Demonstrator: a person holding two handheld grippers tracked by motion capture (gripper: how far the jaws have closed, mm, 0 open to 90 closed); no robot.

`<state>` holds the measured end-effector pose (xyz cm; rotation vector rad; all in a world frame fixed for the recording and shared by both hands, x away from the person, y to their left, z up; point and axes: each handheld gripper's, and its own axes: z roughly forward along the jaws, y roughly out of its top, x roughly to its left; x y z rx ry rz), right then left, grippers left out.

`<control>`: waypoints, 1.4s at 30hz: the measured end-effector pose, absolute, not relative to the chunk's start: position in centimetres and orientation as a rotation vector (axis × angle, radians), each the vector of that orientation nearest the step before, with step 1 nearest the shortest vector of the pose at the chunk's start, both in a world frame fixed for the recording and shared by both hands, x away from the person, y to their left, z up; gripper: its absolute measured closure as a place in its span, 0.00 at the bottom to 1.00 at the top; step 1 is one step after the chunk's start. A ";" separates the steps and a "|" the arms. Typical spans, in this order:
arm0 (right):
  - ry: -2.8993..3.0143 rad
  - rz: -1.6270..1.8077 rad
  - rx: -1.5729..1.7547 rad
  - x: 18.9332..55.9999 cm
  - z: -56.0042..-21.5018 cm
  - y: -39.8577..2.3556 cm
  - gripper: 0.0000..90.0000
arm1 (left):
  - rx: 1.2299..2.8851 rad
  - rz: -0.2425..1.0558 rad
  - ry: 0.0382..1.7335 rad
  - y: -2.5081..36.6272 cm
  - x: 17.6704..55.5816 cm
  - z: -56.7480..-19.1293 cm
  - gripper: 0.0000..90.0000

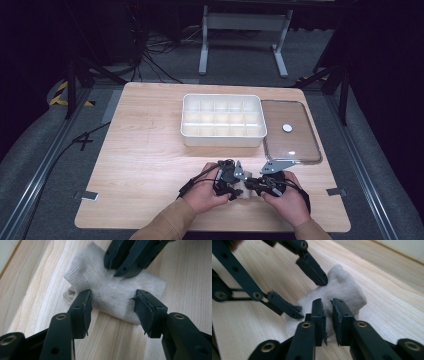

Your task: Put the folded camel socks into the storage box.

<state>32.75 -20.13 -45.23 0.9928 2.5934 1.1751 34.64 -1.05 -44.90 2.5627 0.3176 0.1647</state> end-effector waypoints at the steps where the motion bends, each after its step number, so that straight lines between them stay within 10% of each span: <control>1: 2.578 1.204 1.003 32.7 -44.8 -20.2 0.84 | 2.566 0.165 0.315 -1.1 34.6 -44.9 0.53; 17: 2.481 1.188 1.231 33.8 -45.6 -20.4 0.52 | 2.574 0.167 0.328 -1.1 34.3 -44.9 0.53; 42: 2.584 1.305 1.342 34.9 -47.6 -20.3 0.60 | 2.583 0.154 0.356 0.0 34.5 -44.9 0.48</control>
